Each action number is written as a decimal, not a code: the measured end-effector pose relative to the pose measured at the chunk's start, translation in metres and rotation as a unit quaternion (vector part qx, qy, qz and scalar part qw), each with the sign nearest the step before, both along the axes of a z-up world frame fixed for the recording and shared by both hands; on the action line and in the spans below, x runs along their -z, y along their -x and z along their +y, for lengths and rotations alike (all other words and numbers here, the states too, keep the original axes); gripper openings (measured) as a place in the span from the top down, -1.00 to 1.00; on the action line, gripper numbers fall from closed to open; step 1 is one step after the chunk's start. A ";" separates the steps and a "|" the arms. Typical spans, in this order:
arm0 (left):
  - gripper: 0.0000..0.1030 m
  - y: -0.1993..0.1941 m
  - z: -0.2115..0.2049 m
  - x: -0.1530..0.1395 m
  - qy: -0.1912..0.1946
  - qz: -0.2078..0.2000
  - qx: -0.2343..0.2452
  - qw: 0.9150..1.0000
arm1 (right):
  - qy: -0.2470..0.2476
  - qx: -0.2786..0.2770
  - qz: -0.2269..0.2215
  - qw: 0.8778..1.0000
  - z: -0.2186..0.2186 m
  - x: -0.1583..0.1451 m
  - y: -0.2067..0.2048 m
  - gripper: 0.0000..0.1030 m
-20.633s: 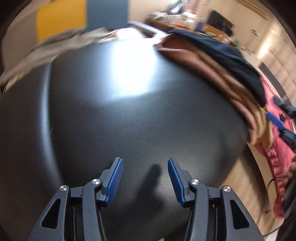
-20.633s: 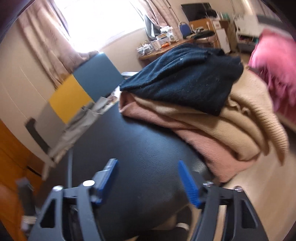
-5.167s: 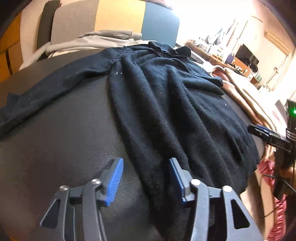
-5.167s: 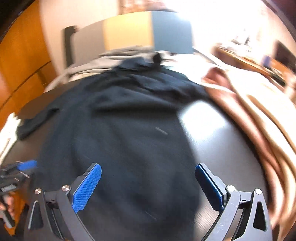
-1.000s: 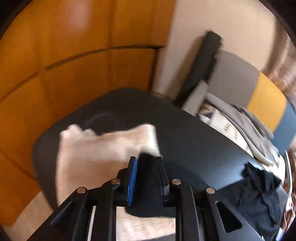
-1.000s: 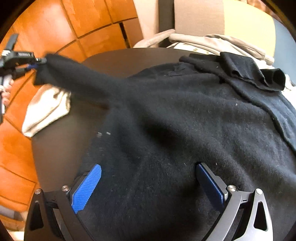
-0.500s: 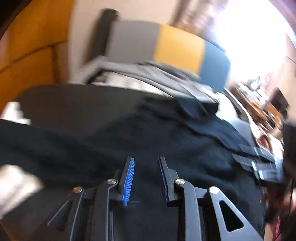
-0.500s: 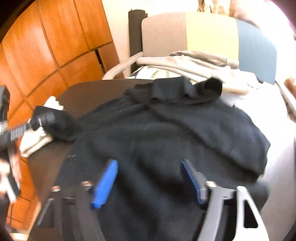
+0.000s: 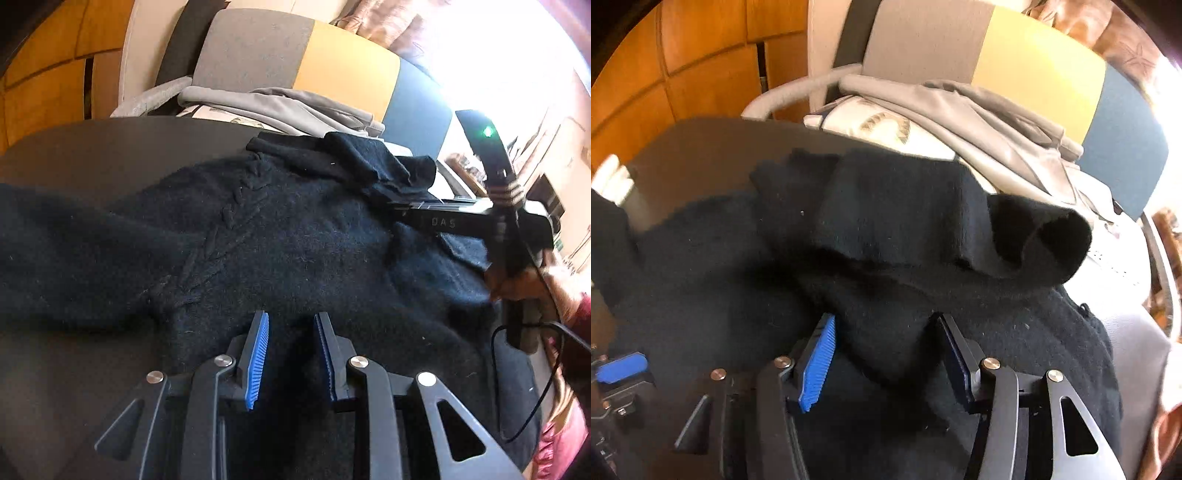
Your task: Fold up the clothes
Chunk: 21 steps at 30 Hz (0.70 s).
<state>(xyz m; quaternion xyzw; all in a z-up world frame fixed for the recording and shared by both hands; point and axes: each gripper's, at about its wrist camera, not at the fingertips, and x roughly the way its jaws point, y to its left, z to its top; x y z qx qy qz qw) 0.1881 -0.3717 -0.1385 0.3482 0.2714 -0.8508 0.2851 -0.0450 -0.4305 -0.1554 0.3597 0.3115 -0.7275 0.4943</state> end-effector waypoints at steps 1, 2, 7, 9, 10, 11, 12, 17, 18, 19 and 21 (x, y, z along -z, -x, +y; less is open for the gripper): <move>0.50 0.002 0.002 0.000 0.008 -0.007 0.001 1.000 | -0.002 0.002 0.005 1.000 0.001 -0.001 0.001 0.39; 0.49 0.003 0.003 0.000 0.013 -0.010 0.001 1.000 | 0.000 0.004 0.004 1.000 0.002 -0.003 0.003 0.83; 0.49 0.005 0.004 -0.001 0.023 -0.018 0.002 1.000 | 0.027 0.007 -0.002 1.000 0.019 -0.030 0.009 0.86; 0.49 0.007 0.005 -0.001 0.025 -0.019 0.002 0.999 | 0.053 0.017 0.003 0.998 0.031 -0.049 0.014 0.86; 0.49 0.007 0.006 -0.001 0.028 -0.021 0.002 0.999 | 0.069 0.030 0.004 0.997 0.039 -0.063 0.021 0.86; 0.49 0.007 0.007 -0.001 0.030 -0.024 0.001 0.999 | 0.082 0.044 0.006 0.996 0.047 -0.074 0.029 0.86; 0.48 0.008 0.008 -0.001 0.033 -0.026 0.001 0.999 | 0.093 0.062 0.008 0.994 0.058 -0.084 0.039 0.86; 0.48 0.012 0.013 -0.001 0.045 -0.036 0.000 0.998 | 0.119 0.172 0.013 0.978 0.126 -0.113 0.104 0.86; 0.48 0.012 0.013 -0.001 0.047 -0.037 0.000 0.998 | 0.116 0.201 0.014 0.973 0.147 -0.112 0.120 0.86; 0.48 0.013 0.014 -0.001 0.048 -0.039 0.000 0.998 | 0.113 0.229 0.015 0.967 0.167 -0.111 0.135 0.86; 0.48 0.013 0.015 -0.001 0.051 -0.042 0.000 0.998 | 0.108 0.286 0.017 0.952 0.207 -0.109 0.165 0.86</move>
